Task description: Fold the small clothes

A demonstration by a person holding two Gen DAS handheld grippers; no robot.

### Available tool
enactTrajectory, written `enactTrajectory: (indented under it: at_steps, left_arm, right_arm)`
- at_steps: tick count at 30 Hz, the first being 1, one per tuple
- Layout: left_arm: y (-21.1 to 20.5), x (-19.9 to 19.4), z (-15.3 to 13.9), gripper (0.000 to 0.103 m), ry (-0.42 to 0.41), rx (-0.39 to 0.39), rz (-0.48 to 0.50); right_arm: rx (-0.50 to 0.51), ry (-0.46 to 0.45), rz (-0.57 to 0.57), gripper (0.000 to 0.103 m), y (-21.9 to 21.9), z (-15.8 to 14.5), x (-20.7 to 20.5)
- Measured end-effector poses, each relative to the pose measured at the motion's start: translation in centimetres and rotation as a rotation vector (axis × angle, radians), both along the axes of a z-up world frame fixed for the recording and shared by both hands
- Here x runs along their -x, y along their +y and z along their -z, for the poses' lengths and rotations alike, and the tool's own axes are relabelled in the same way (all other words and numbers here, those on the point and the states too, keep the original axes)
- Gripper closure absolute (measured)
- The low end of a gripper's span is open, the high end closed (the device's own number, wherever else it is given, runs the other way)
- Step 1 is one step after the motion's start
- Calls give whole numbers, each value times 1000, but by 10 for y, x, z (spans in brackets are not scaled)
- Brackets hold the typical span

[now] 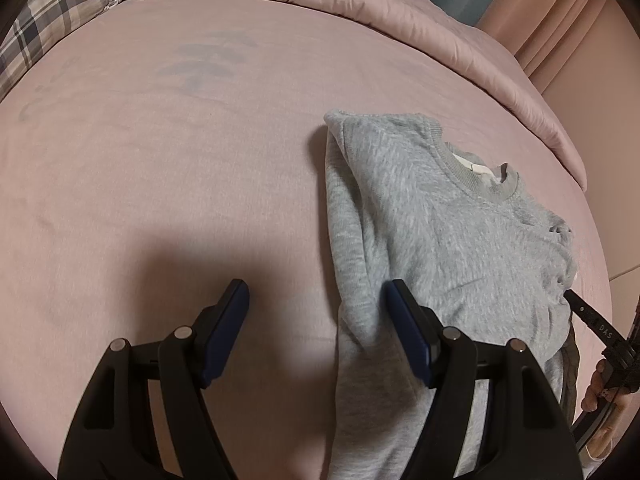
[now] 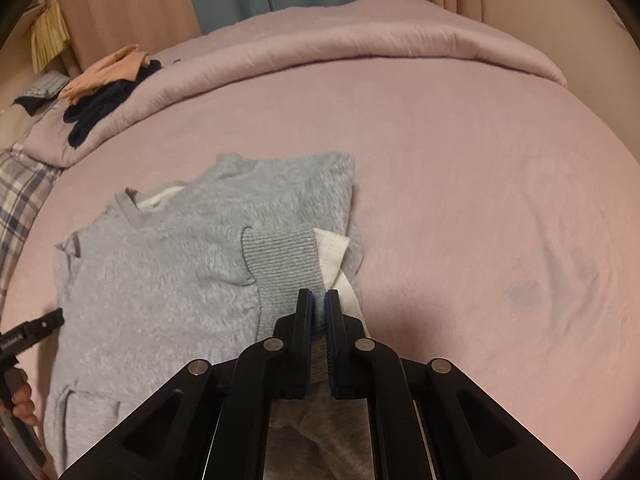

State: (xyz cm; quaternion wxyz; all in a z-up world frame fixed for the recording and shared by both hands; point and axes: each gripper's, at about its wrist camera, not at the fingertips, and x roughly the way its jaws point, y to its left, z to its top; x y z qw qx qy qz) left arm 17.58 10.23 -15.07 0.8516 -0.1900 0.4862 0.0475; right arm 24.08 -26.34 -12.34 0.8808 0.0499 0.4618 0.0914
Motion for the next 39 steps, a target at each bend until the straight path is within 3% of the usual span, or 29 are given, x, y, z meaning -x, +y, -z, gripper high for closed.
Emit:
enactTrajectory:
  at_steps: [17,21,25,39]
  left_arm:
    - [0,1,1,30,-3,11,9]
    - [-1,12,5,28,-73,-8,57]
    - [-6,12,1,26,-32,-30,43]
    - [0,12,6,22,-49,2,56]
  right_arm:
    - [-13,26,7,98,-2,7,-2]
    - [-15,27,6,98,-1,7,-3]
    - [-26,31,8,98,-3,7,-4]
    - [-18,30,12,98,-1,9,-7]
